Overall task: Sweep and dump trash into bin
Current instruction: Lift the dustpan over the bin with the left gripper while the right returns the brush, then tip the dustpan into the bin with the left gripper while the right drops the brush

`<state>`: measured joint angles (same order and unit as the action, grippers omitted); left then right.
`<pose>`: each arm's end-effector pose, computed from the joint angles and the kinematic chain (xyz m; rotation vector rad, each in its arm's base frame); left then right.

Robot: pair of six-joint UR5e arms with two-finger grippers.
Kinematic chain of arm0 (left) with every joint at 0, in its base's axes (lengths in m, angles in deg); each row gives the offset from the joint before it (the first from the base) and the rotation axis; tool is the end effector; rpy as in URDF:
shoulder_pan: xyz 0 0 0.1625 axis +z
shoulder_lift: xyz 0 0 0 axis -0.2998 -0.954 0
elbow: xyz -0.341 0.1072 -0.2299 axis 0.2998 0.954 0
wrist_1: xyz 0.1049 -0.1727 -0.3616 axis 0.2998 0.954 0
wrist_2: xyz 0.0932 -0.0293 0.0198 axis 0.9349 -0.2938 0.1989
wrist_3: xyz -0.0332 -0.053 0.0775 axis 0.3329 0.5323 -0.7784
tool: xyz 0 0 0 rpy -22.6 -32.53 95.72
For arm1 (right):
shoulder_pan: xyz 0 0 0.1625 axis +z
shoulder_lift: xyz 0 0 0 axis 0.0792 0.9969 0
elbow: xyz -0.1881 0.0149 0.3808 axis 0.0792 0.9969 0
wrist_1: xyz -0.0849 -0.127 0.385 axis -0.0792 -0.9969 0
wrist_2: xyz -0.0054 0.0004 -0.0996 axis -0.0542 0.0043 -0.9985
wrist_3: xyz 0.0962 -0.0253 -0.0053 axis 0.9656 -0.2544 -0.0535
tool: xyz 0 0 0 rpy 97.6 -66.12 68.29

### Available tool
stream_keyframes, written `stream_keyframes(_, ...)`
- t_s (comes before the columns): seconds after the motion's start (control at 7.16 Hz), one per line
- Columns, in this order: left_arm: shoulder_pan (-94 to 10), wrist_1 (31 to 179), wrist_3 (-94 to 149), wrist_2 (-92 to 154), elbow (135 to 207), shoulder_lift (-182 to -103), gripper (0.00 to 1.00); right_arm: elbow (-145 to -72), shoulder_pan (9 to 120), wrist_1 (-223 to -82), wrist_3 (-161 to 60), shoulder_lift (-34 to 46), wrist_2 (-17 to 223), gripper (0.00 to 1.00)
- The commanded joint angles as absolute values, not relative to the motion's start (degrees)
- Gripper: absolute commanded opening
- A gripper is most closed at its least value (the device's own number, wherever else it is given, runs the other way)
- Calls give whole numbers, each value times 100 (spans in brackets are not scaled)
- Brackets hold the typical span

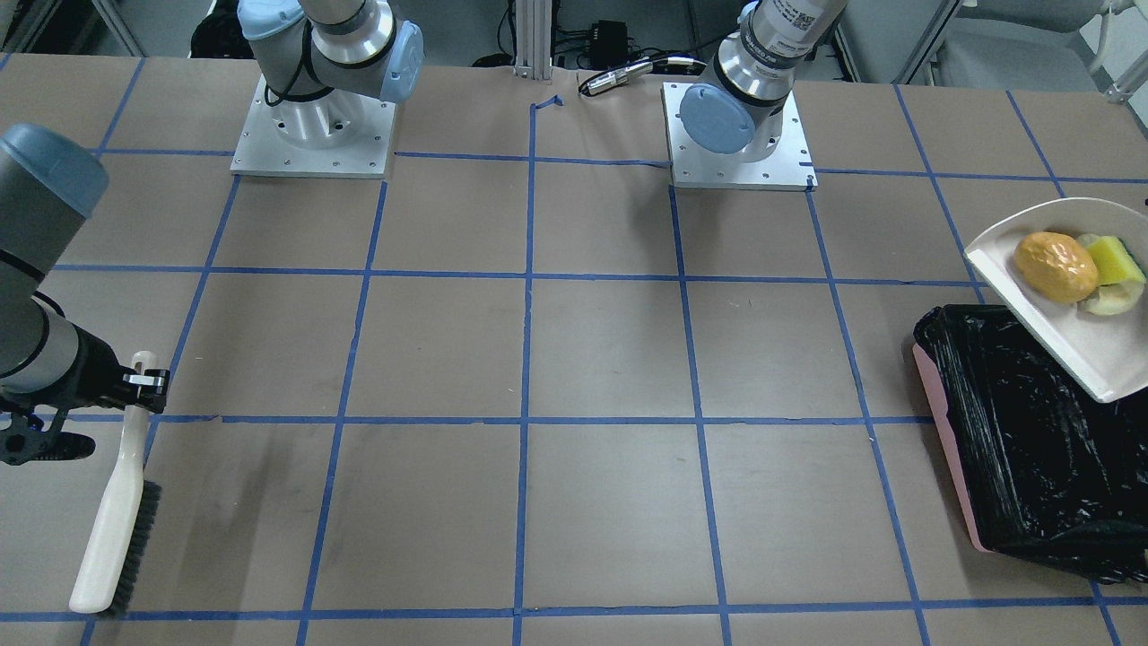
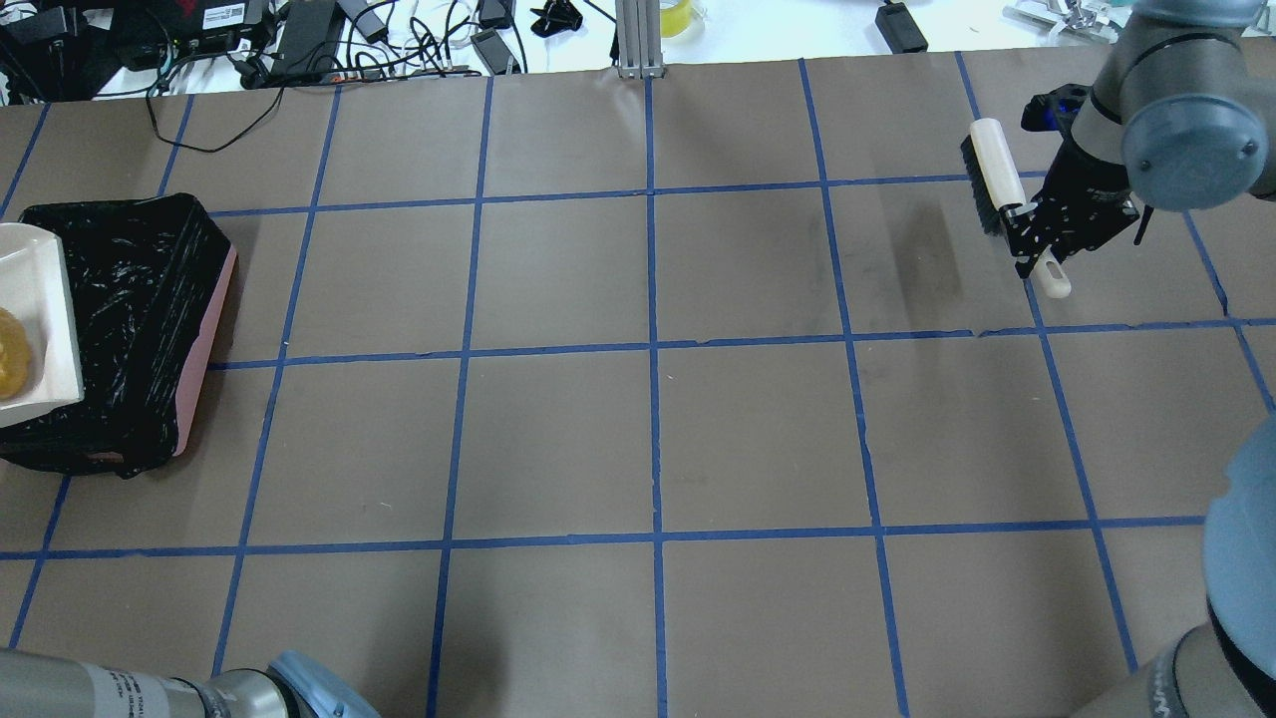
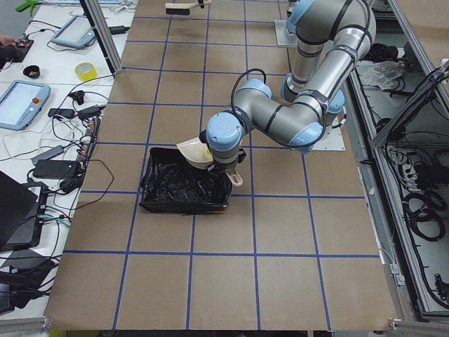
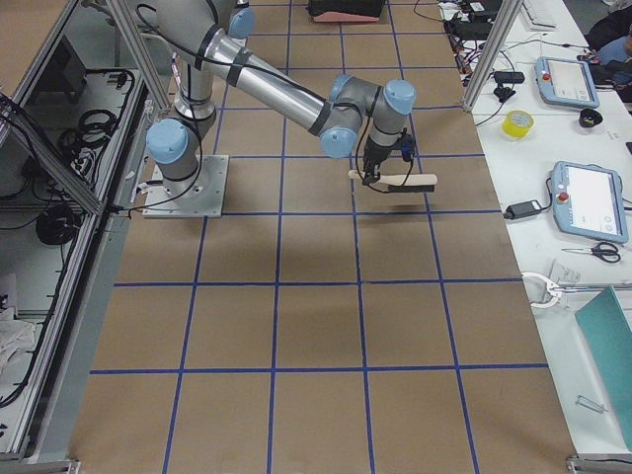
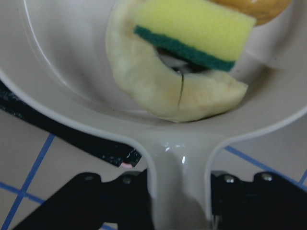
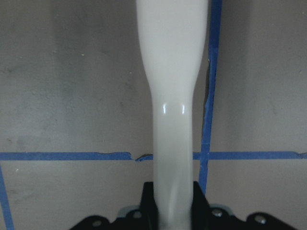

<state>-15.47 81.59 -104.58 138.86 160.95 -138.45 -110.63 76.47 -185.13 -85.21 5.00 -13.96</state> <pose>0.4163 -0.4360 0.4119 -1.4808 -2.5761 0.0841 -0.0629 -0.6017 0.2714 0.0142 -3.1117 -0.2224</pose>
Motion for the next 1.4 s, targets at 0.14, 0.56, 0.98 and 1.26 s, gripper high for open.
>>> stream_keyframes(0.14, -1366, 7623, -9950, 13942, 15749, -14181, 0, -11356, 7556, -18535, -8672, 429, -1530, 0)
stream_keyframes(0.56, -1786, 7127, -10166, 15255, 15535, -14270, 0, -11366, 7538, -18569, -8672, 421, -1530, 11)
stream_keyframes(0.98, -2911, 6430, -10069, 17514, 15535, -14270, 0, -11366, 7538, -18614, -8611, 403, -1521, 78)
stream_keyframes(1.26, -3780, 5500, -10323, 18596, 15614, -14209, 0, -11340, 7538, -18614, -8593, 421, -1513, 84)
